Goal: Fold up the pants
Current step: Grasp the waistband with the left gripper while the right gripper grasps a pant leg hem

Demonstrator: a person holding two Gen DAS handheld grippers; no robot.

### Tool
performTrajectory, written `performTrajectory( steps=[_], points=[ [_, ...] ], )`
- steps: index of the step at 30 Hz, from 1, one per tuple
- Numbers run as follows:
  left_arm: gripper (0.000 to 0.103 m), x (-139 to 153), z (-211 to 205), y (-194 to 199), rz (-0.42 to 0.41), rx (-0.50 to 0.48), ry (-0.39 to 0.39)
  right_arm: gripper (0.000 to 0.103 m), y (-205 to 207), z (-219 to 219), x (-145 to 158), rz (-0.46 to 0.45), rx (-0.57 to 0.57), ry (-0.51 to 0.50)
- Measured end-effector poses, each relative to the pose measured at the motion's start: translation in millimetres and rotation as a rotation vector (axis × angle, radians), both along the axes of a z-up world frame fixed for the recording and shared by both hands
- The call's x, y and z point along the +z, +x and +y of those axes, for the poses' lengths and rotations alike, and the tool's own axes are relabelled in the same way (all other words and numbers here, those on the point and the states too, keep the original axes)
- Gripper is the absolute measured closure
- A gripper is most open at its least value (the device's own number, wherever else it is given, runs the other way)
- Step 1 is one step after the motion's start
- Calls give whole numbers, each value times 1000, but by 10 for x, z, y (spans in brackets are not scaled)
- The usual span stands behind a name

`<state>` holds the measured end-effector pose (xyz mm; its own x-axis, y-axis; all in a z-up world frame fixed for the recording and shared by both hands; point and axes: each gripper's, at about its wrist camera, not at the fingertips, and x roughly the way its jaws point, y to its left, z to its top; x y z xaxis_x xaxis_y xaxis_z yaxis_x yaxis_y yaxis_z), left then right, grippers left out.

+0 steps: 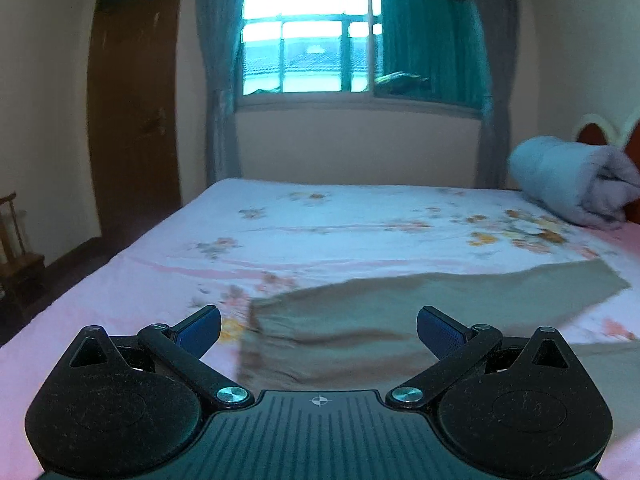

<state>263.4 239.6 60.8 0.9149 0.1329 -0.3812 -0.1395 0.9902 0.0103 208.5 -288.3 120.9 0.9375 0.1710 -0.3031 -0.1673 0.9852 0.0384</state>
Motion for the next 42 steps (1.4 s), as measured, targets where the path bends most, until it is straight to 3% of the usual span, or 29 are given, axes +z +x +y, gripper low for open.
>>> performTrajectory(
  steps=[3,8,15,17,19,21,28,34,35,36,40,42],
  points=[
    [0,-193,319,539,71,32,-31,6,455,41,-70,23,-6,6],
    [0,-611,628,1266,150,65,-59,6,1307,285,-444,110,18,-6],
    [0,-1190,971,2203,236,-44,-84,9,2221,751,-919,165,138,-109],
    [0,-1343,1064,2449,269,-59,-72,8,2401,802,-1002,166,159,-124],
    [10,-1505,1132,2654,303,-83,-92,8,2538,836,-1090,170,165,-143],
    [12,-1644,1174,2774,314,-116,-113,8,2635,844,-1163,175,168,-151],
    [12,-1794,1170,2833,306,-176,-170,8,2713,853,-1303,185,181,-133],
    [65,-1685,1129,2805,296,-240,-197,8,2741,879,-1316,202,190,-119],
    [82,-1644,1148,2767,276,-243,-222,8,2746,871,-1304,201,193,-122],
    [92,-1593,1160,2709,248,-240,-233,8,2763,854,-1292,199,196,-123],
    [93,-1283,1207,2421,114,-270,-281,14,2925,812,-1243,208,249,-150],
    [93,-1123,1226,2282,58,-287,-295,25,3043,846,-1243,216,310,-176]
  ],
)
